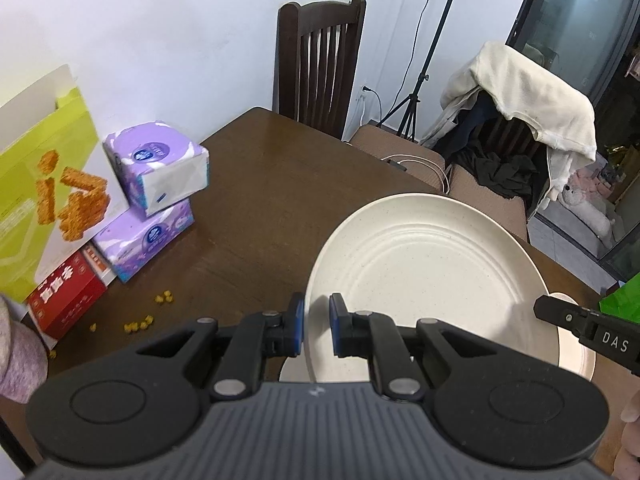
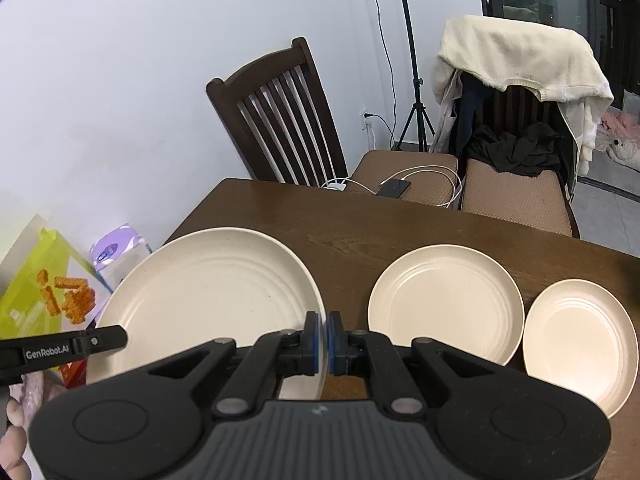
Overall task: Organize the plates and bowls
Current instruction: 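Lift the cream plate with both grippers and carry it back over the table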
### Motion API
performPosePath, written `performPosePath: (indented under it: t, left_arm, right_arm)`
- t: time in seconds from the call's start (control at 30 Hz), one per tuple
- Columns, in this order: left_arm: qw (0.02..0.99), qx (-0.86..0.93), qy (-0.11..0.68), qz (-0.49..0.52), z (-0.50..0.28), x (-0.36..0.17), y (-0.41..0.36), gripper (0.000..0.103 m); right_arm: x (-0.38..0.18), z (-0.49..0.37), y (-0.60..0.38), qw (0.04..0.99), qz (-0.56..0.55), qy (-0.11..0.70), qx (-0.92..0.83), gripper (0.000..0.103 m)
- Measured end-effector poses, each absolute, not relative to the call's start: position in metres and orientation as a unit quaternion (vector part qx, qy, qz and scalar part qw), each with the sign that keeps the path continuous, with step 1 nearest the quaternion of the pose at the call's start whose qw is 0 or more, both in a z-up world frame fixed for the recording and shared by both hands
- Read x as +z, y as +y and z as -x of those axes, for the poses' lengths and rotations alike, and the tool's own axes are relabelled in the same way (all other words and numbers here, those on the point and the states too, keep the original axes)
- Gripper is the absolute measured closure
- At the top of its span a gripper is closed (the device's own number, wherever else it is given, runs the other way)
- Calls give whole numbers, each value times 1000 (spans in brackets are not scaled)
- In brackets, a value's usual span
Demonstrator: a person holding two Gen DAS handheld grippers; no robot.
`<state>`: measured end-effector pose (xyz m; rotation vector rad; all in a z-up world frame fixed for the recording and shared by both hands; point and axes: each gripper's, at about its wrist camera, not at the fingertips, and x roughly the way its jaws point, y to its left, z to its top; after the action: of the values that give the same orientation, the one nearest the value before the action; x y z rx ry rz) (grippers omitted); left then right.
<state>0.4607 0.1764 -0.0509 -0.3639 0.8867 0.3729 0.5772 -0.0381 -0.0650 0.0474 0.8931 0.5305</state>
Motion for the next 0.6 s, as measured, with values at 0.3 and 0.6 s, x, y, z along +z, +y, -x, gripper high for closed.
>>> performPosePath:
  t: [0.3,0.6]
  left_arm:
    - [870,187,420,176,-419,-46,168,90]
    - [869,190,418,183,-384,-47,165,90]
  right_arm:
    - [-59,-540,-45,868,-17,421,264,98]
    - [-58,-503,-50,865,-13,419,274,99]
